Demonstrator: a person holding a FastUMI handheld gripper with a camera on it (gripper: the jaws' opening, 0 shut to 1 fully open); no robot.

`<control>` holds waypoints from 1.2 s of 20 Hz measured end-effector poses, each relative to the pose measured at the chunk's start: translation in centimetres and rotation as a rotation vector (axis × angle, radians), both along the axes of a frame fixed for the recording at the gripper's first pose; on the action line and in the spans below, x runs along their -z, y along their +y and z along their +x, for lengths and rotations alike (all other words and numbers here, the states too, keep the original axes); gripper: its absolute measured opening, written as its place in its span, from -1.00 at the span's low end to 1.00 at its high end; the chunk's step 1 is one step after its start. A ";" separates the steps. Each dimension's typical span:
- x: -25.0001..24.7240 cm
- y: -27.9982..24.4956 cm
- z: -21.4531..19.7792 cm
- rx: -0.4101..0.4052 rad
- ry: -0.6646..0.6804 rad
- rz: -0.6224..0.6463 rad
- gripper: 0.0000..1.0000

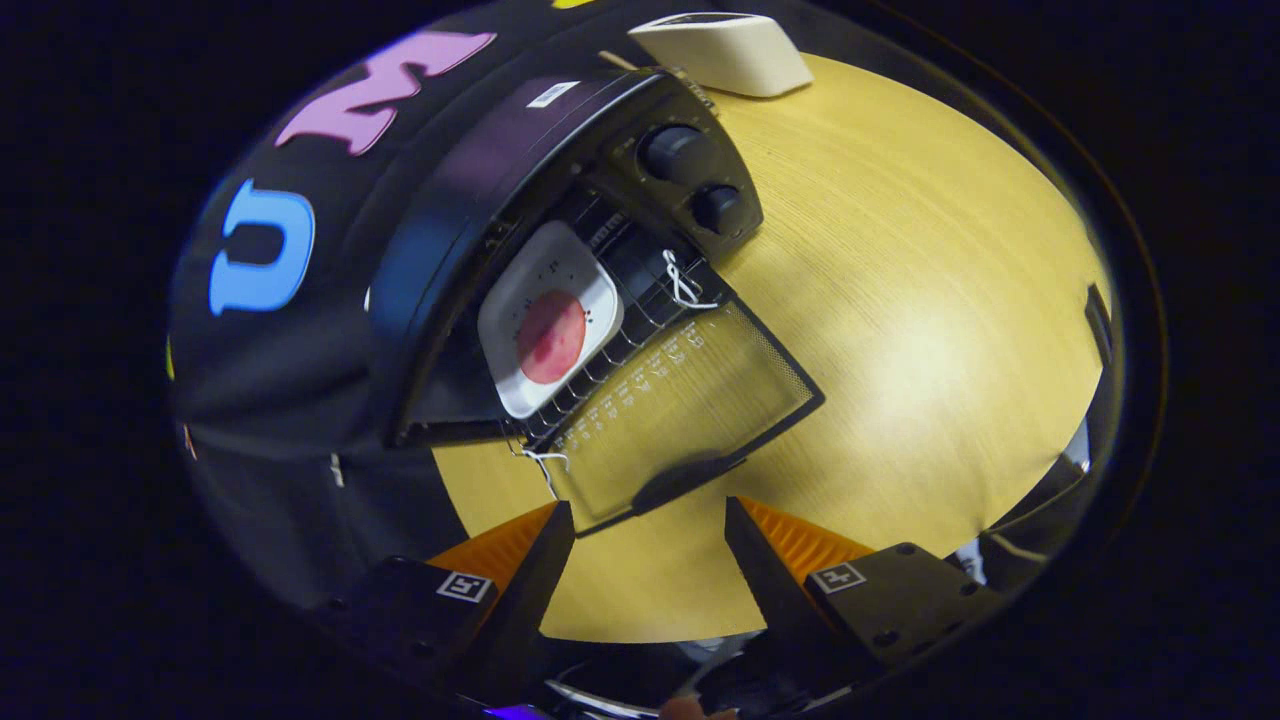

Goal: Open the toaster oven, put the food inside, and close the toaster oven door.

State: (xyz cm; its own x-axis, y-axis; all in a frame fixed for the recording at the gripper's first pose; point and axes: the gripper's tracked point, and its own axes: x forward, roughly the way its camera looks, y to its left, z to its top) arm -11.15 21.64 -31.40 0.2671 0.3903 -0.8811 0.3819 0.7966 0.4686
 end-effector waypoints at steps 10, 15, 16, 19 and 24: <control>5.6 3.0 -5.3 -0.437 -0.167 -0.259 0.98; 8.0 3.6 -3.8 -0.480 -0.239 -0.358 0.98; 8.5 3.6 -3.5 -0.481 -0.244 -0.376 0.98; 9.6 3.9 -3.4 -0.467 -0.223 -0.395 0.98; 11.3 3.5 -2.2 -0.438 -0.226 -0.452 0.98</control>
